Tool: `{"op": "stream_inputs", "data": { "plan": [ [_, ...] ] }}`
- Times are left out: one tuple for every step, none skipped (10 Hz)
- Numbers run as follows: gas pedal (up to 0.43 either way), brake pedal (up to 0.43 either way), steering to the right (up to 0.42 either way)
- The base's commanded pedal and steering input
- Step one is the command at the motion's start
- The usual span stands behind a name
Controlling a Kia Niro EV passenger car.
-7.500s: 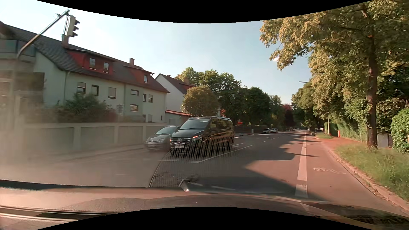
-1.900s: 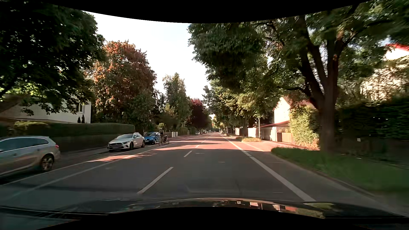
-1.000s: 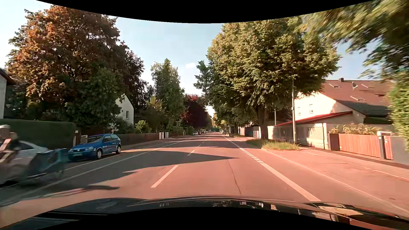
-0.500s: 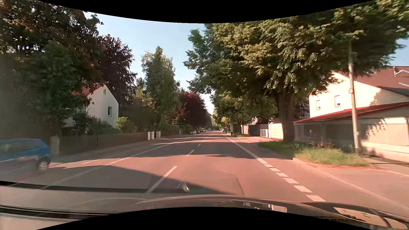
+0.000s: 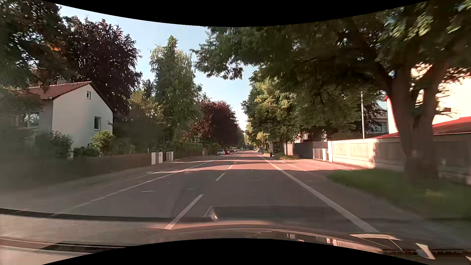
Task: Follow the waypoints while adhering to traffic rules and regulations
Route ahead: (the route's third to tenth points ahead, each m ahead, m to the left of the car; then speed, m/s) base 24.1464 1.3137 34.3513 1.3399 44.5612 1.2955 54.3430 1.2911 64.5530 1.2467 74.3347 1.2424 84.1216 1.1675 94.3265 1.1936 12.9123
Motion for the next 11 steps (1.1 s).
{"op": "stream_inputs", "data": {
  "plan": [
    [0.169, 0.006, 0.000],
    [0.169, 0.006, 0.001],
    [0.169, 0.006, 0.001],
    [0.169, 0.006, 0.001],
    [0.169, 0.006, 0.001],
    [0.169, 0.006, 0.001],
    [0.169, 0.006, 0.003],
    [0.169, 0.006, 0.004],
    [0.169, 0.006, 0.004],
    [0.169, 0.006, 0.004],
    [0.169, 0.006, 0.004]
  ]
}}
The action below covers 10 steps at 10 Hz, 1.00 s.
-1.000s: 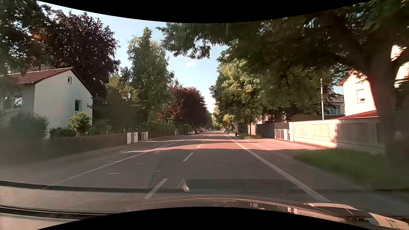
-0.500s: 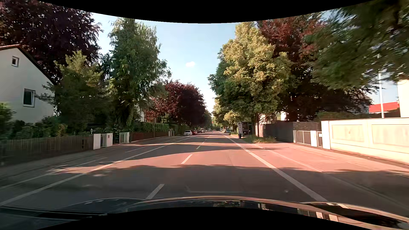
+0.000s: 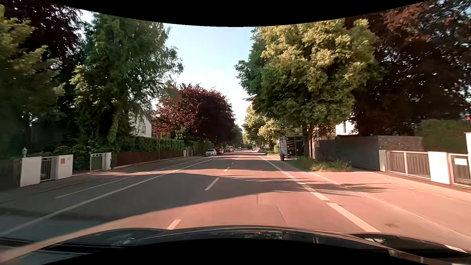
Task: Follow the waypoints while adhering to traffic rules and regulations
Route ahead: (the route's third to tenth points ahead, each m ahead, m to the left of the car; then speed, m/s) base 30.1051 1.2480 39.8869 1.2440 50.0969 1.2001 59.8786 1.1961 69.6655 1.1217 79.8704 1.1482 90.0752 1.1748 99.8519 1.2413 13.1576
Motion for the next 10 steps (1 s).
{"op": "stream_inputs", "data": {
  "plan": [
    [0.169, 0.006, 0.003],
    [0.169, 0.006, 0.003],
    [0.169, 0.006, 0.003],
    [0.169, 0.006, 0.003],
    [0.169, 0.006, 0.002],
    [0.169, 0.006, 0.002],
    [0.169, 0.006, 0.001],
    [0.169, 0.006, 0.000],
    [0.169, 0.006, -0.001],
    [0.169, 0.006, -0.002]
  ]
}}
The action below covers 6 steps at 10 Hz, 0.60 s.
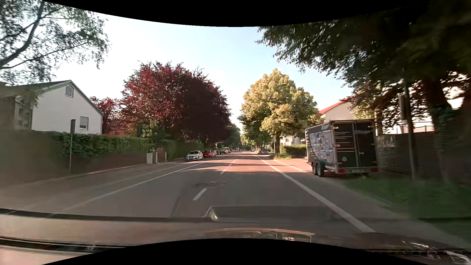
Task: Follow the waypoints while adhering to traffic rules and regulations
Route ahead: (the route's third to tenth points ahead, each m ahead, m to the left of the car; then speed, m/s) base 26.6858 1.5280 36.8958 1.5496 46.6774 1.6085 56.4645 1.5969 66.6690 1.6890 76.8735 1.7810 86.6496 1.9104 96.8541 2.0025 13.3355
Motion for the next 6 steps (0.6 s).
{"op": "stream_inputs", "data": {
  "plan": [
    [0.169, 0.006, -0.002],
    [0.150, 0.006, -0.002],
    [0.138, 0.006, -0.002],
    [0.118, 0.006, -0.002],
    [0.118, 0.006, -0.002],
    [0.118, 0.006, -0.002]
  ]
}}
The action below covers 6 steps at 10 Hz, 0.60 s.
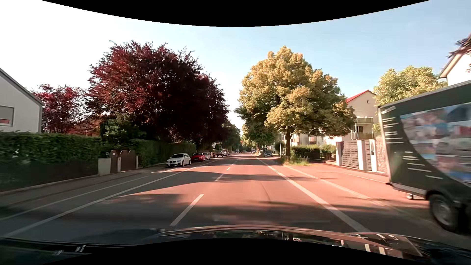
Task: Follow the waypoints while adhering to traffic rules and regulations
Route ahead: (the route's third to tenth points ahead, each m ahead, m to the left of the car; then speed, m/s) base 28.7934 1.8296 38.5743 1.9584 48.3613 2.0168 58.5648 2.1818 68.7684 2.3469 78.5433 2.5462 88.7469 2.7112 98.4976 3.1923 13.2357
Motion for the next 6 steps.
{"op": "stream_inputs", "data": {
  "plan": [
    [0.110, 0.006, 0.000],
    [0.098, 0.006, 0.000],
    [0.098, 0.006, 0.000],
    [0.098, 0.006, 0.001],
    [0.098, 0.006, 0.000],
    [0.098, 0.006, 0.000]
  ]
}}
